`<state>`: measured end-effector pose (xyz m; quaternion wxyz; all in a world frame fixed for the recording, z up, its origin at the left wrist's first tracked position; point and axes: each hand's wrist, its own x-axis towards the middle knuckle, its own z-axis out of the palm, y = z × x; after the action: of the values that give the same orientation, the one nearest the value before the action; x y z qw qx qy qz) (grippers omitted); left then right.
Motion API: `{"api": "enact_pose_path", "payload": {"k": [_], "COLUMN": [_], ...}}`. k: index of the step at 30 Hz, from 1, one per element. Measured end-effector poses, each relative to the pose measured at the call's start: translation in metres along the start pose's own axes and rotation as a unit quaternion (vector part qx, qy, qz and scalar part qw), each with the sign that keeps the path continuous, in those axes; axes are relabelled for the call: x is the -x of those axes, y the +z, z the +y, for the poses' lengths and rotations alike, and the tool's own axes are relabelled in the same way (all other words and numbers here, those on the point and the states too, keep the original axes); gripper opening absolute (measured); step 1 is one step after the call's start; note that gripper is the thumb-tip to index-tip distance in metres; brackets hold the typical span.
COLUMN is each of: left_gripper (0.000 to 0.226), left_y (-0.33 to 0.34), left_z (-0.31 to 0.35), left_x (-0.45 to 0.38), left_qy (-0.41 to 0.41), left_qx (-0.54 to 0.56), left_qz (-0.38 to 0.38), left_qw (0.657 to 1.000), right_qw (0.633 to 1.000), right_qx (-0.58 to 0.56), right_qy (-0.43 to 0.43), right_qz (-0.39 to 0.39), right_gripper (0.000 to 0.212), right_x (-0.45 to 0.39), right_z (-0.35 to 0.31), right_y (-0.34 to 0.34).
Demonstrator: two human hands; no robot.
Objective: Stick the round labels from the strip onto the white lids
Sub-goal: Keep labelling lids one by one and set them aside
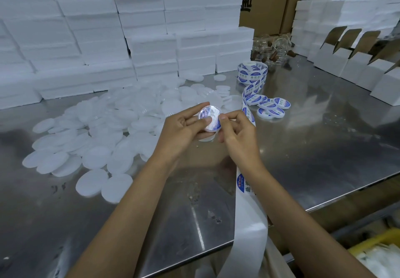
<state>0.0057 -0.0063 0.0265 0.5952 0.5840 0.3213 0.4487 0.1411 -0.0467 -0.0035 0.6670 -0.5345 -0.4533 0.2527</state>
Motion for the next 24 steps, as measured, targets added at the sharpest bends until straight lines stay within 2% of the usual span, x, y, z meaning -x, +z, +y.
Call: {"api": "enact_pose_path", "payload": {"k": [3,7,12,15,17,20,24], "left_gripper": [0.026,0.018,0.021,0.030,0.035,0.035,0.036], "left_y": [0.000,-0.001,0.002,0.005,0.005,0.002,-0.001], "left_z": [0.001,0.001,-0.002,-0.002,-0.003,-0.004,-0.005], "left_x": [0.000,0.000,0.000,-0.003,-0.007,-0.009,-0.010], "left_qy": [0.004,0.009,0.001,-0.041,-0.037,-0.011,0.004], "left_qx": [0.009,0.012,-0.002,0.039,0.006,-0.041,-0.094], "left_qz": [0.042,0.084,0.087,0.060,0.063,0.082,0.103], "left_qw": [0.999,0.996,0.996,0.997,0.997,0.996,0.990], "right_qw": [0.999,0.989,0.987,0.988,0.975,0.927,0.874], "right_qx": [0.025,0.126,0.129,0.149,0.215,0.338,0.429], "right_qy": [-0.025,-0.076,-0.058,-0.036,-0.004,0.079,0.172], "right_qz": [-0.009,-0.016,-0.071,-0.014,0.056,0.142,0.150], "right_gripper": [0.023,0.041,0.044,0.041,0.043,0.046,0.048], "right_x": [0.003,0.007,0.003,-0.019,-0.042,-0.075,-0.103], "right_z": [-0.001,-0.001,-0.003,-0.004,-0.002,0.009,0.028], "right_y": [0.001,0.002,-0.004,-0.028,-0.053,-0.095,-0.127]}}
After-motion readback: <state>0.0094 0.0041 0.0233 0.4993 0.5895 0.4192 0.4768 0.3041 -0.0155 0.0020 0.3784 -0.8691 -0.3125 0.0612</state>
